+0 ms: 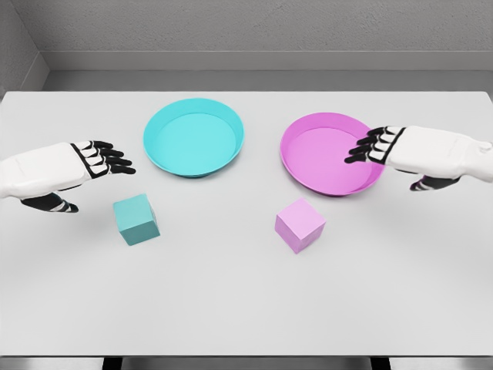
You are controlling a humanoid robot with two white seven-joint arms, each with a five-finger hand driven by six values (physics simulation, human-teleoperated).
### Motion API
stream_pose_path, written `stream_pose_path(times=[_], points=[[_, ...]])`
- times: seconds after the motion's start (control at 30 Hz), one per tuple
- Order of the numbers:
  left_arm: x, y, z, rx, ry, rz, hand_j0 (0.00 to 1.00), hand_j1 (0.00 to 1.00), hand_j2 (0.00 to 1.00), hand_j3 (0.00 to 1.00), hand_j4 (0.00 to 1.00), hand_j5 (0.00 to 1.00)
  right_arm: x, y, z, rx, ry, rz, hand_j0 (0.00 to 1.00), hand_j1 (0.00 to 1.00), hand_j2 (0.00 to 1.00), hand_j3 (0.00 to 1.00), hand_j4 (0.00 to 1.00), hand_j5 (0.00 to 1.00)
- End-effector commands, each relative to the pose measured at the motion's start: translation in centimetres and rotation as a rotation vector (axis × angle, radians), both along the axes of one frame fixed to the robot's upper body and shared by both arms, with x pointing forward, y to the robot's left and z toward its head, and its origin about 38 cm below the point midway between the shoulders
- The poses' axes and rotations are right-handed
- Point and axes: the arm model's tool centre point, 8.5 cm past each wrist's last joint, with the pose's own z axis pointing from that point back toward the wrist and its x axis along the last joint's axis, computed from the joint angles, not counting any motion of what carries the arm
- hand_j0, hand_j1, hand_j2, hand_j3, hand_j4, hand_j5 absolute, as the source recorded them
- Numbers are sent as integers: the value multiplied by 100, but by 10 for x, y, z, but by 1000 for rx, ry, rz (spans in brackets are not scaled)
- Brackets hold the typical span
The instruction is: Place the blocks in the corresponding plates according to their colors
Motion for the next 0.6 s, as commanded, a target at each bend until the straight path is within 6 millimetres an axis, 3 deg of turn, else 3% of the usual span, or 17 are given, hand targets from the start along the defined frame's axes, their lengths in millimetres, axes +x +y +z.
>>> stream_pose_path(times=[0.0,0.1,0.23,0.4,0.47,0.57], points=[[0,0,0,-4,2,2,100,100,100,100,100,100,1,-3,3,2,-7,-10,100,100,100,100,100,100],[0,-4,-3,-7,9,-7,100,100,100,100,100,100,3,-8,13,12,-34,-27,100,100,100,100,100,100],[5,-35,-22,61,58,-78,100,100,100,100,100,100,4,0,13,38,-42,-14,100,100,100,100,100,100],[2,-47,-26,113,43,-118,100,100,100,100,100,100,-7,52,-10,53,7,131,100,100,100,100,100,100],[6,-54,-31,151,12,-131,100,100,100,100,100,100,-10,66,-24,34,47,174,100,100,100,100,100,100],[7,-56,-34,183,-4,-137,100,100,100,100,100,100,-12,78,-29,36,60,205,100,100,100,100,100,100]])
